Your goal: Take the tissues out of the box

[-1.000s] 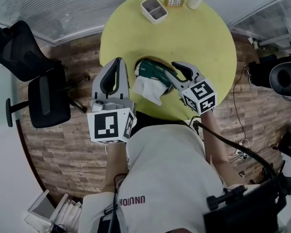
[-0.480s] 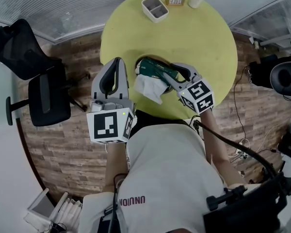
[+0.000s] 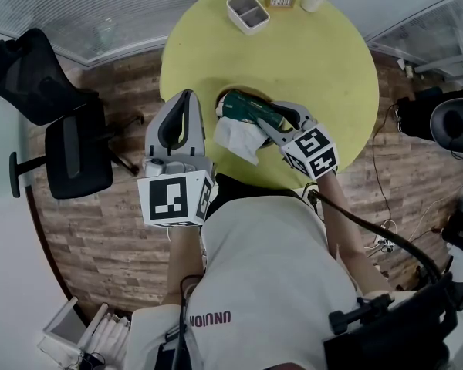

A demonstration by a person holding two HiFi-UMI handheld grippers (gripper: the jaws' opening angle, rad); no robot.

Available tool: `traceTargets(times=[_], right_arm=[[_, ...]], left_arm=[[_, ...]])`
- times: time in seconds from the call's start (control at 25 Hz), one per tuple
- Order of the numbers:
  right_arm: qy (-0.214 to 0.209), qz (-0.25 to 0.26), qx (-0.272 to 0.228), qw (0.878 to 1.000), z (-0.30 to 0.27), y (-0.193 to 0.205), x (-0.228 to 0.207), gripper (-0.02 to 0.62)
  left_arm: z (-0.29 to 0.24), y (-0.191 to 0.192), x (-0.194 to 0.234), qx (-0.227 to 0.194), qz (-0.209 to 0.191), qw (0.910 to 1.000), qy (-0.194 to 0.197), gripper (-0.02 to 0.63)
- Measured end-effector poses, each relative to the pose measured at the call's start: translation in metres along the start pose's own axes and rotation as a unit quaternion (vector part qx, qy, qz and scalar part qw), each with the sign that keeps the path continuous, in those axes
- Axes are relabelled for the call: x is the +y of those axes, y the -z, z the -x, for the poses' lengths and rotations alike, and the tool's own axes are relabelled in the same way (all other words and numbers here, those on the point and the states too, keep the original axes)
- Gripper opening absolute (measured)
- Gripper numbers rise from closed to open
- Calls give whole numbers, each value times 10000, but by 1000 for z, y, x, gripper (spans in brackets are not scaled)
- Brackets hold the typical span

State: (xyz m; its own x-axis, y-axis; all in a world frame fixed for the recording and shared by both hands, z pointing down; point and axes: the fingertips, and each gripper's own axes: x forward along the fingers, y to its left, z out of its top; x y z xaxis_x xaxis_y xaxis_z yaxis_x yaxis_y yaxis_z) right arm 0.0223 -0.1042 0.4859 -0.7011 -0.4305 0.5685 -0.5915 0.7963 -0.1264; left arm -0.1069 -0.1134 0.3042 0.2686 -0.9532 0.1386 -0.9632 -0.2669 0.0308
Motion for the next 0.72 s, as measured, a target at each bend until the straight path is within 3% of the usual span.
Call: traceTargets(times=[0.72], right_arm=[[-86,-69,237,9997,-8,17,5,160]], left_arm=[[3,3,4,25,50,10000,-73,12]])
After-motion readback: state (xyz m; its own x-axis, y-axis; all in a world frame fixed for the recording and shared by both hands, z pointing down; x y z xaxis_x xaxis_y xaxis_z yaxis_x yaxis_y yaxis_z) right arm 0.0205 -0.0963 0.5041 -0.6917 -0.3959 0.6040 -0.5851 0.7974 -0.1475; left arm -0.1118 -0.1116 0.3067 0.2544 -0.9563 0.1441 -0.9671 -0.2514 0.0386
